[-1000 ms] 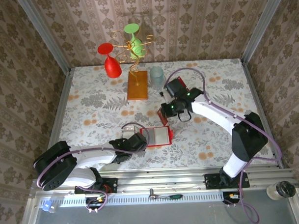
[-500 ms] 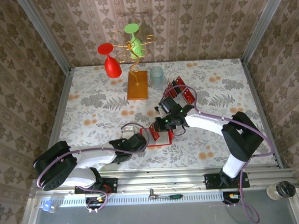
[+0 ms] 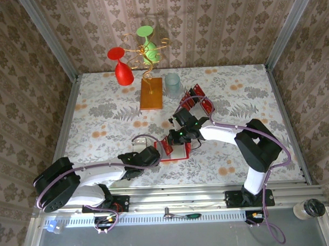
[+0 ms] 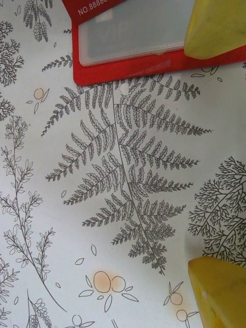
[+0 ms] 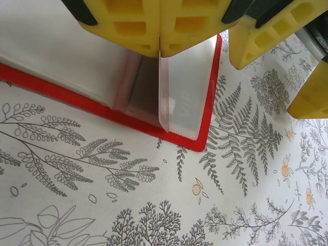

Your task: Put the credit cards into the card holder

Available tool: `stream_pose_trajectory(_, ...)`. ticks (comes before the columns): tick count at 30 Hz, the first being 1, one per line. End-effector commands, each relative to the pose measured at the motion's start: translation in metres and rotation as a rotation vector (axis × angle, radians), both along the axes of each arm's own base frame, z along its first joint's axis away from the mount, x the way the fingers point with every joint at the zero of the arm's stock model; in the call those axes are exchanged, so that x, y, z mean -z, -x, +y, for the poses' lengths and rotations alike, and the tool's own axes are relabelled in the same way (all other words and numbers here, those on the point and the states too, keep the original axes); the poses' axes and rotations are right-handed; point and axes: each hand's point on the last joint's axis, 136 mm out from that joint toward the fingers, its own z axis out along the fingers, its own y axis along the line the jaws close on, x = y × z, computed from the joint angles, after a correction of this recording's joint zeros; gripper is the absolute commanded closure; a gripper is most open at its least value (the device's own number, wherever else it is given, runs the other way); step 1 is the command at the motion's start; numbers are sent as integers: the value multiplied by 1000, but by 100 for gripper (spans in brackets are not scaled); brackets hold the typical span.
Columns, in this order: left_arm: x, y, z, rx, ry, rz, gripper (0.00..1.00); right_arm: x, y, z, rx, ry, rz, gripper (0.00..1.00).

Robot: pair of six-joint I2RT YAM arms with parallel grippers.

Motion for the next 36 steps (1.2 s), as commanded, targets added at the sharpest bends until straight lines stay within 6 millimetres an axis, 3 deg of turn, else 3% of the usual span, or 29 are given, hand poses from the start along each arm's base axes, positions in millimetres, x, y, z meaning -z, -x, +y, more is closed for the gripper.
stream_pose_trajectory(1, -6, -5, 0, 0, -9, -16, 0, 19, 10, -4, 7, 24, 50, 100)
stream_pose_trajectory(19, -3, -8, -22, 53, 13, -7, 0, 22, 13, -7, 15, 21, 59, 100)
stream_pose_trajectory(31, 10, -4, -15, 50, -41, 20, 0, 20, 13, -4, 16, 4, 65, 100)
stream_pose_trajectory(36, 12, 0, -10, 38, -61, 25, 0, 2, 9, -1, 9, -34, 41, 100)
